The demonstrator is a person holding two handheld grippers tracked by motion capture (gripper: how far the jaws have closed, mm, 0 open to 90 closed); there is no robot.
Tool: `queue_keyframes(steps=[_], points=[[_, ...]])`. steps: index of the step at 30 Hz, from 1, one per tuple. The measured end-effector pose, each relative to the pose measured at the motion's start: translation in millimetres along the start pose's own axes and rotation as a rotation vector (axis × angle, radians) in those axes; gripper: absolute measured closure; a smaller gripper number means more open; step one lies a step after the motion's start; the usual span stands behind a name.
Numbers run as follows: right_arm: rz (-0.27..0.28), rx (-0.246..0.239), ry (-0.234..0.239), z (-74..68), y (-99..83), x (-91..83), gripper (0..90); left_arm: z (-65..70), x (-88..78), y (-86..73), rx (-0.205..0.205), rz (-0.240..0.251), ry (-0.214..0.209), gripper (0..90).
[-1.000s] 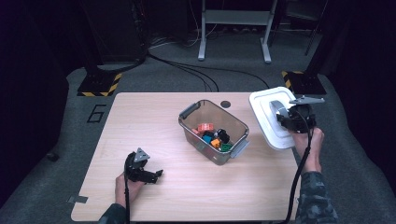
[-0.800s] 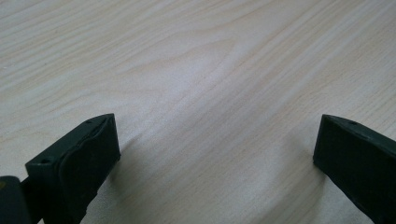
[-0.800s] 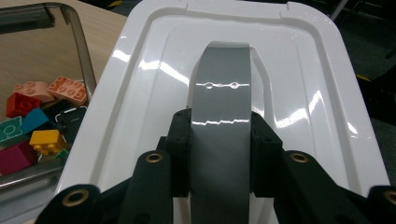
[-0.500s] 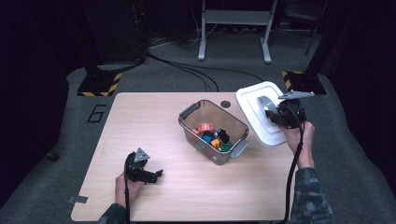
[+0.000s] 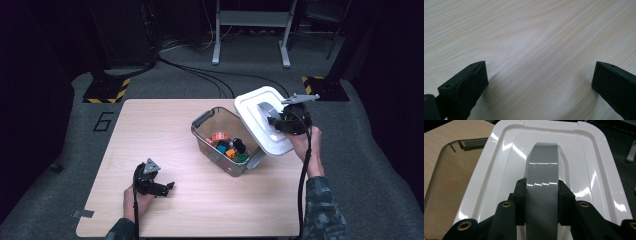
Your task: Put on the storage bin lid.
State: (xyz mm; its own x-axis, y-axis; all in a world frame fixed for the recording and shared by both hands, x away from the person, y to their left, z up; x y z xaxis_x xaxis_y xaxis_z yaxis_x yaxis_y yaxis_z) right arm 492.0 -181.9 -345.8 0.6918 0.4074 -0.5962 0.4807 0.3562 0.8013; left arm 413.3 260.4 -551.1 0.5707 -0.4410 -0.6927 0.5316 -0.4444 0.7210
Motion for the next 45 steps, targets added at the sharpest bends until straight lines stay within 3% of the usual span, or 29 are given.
queue_keyframes(steps=[20,24,37,45], points=[[-0.023,-0.074,0.177,-43.0,18.6,44.7,67.3,-0.1,-0.3,0.0,0.004,-0.004,-0.002,0.3],[-0.042,-0.085,0.201,-50.6,18.4,54.1,67.3,1.3,0.0,-0.3,-0.012,-0.002,-0.009,0.3],[-0.101,-0.145,0.280,-69.4,16.9,78.5,67.3,0.8,0.4,0.0,-0.008,0.004,-0.004,0.3],[-0.128,-0.169,0.303,-76.3,17.0,89.1,67.3,0.6,0.4,0.1,-0.003,0.003,-0.006,0.3]])
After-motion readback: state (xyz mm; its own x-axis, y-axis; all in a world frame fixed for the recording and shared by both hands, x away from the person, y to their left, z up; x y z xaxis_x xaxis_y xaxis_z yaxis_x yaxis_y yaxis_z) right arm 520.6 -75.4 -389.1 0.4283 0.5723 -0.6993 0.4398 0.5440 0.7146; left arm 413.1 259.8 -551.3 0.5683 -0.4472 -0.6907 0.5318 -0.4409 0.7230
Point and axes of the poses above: each handheld gripper's, and its own axes: x roughly forward along the jaws, y roughly out of its top, z roughly to its right, the point moved 3 cm from there along x, roughly forward along the jaws, and after that the axes turned 1 degree about z, right-handed, at the moved point
